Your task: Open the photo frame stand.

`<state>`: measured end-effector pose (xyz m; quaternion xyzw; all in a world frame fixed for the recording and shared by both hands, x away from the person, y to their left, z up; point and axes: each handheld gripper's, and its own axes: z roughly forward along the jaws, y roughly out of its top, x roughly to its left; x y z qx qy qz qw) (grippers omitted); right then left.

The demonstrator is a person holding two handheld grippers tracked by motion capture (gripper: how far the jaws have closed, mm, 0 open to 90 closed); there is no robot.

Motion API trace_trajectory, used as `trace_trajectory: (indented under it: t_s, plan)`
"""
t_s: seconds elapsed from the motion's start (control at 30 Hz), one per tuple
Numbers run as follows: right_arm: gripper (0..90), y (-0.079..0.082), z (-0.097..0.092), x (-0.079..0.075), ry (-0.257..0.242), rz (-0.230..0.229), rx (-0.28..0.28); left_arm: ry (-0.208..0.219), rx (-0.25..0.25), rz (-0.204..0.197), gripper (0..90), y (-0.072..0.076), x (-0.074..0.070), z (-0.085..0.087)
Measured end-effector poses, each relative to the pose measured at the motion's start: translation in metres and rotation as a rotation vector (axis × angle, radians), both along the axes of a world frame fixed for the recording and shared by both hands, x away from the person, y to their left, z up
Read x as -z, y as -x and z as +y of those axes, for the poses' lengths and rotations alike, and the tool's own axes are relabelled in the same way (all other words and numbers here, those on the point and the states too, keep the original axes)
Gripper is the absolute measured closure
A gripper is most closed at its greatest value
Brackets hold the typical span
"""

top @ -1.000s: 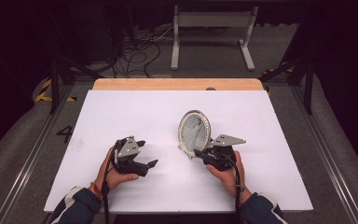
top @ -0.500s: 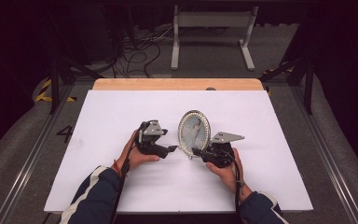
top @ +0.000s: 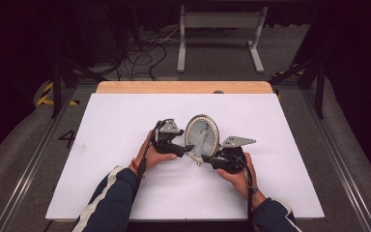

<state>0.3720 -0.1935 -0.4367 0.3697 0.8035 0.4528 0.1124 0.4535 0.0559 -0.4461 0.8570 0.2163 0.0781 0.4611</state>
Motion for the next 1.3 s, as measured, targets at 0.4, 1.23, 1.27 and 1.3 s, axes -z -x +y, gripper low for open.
trace_trajectory:
  t_s: [0.4, 1.23, 1.27, 1.3]
  plan:
    - [75.1, 0.034, -0.017, -0.017, -0.029, -0.117, 0.064, -0.001, 0.042, -0.05, 42.3, 0.005, -0.007, -0.003]
    - [83.7, 0.028, -0.022, -0.018, -0.069, -0.158, 0.139, -0.025, 0.024, -0.023, 60.3, 0.007, -0.01, 0.007]
    - [83.6, 0.028, -0.022, -0.018, -0.07, -0.154, 0.141, -0.028, 0.025, -0.021, 60.3, 0.008, -0.01, 0.008]
    - [83.5, 0.027, -0.022, -0.018, -0.072, -0.153, 0.141, -0.033, 0.027, -0.022, 60.4, 0.008, -0.01, 0.008]
